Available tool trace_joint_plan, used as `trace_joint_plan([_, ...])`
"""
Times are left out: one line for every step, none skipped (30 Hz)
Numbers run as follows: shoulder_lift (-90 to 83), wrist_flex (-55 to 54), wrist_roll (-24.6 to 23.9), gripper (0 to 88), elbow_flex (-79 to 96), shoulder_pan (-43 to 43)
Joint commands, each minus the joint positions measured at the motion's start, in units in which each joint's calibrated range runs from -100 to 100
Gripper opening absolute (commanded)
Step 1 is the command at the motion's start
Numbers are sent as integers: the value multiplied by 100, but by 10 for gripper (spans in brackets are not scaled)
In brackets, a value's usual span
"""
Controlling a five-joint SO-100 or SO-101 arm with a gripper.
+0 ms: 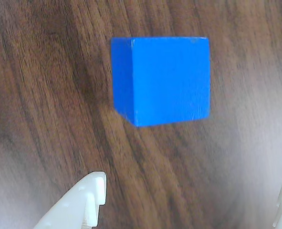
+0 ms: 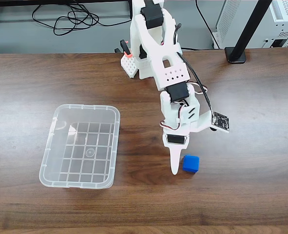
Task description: Pick and place a cube
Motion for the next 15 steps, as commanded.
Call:
trace_joint_plan([289, -29, -58, 358, -840, -11])
trace_joint_plan([397, -29, -47, 358, -939, -33])
trace_joint_plan([479, -20, -26, 358, -1028, -63])
trace_joint_plan([562, -20, -16, 358, -1118, -92])
trace_joint_plan([653, -20, -10, 358, -1208, -136])
trace_joint_plan([727, -20, -10, 358, -1289, -188])
trace_joint_plan([810, -3, -5, 358, -1369, -239])
trace_joint_plan([876, 57, -5, 358, -1459, -283])
trace_joint_plan([950, 133, -10, 358, -1585, -327])
trace_joint_plan([1024, 227, -26, 358, -1710, -371])
trace_joint_plan([1107, 338, -42, 358, -1854, -401])
trace_joint_plan([1189, 449, -47, 358, -1979, -415])
trace_joint_plan([1280, 560, -53, 358, -2123, -437])
trace_joint_plan([1371, 662, -58, 358, -2258, -437])
trace_joint_plan([1462, 773, -58, 358, -2383, -437])
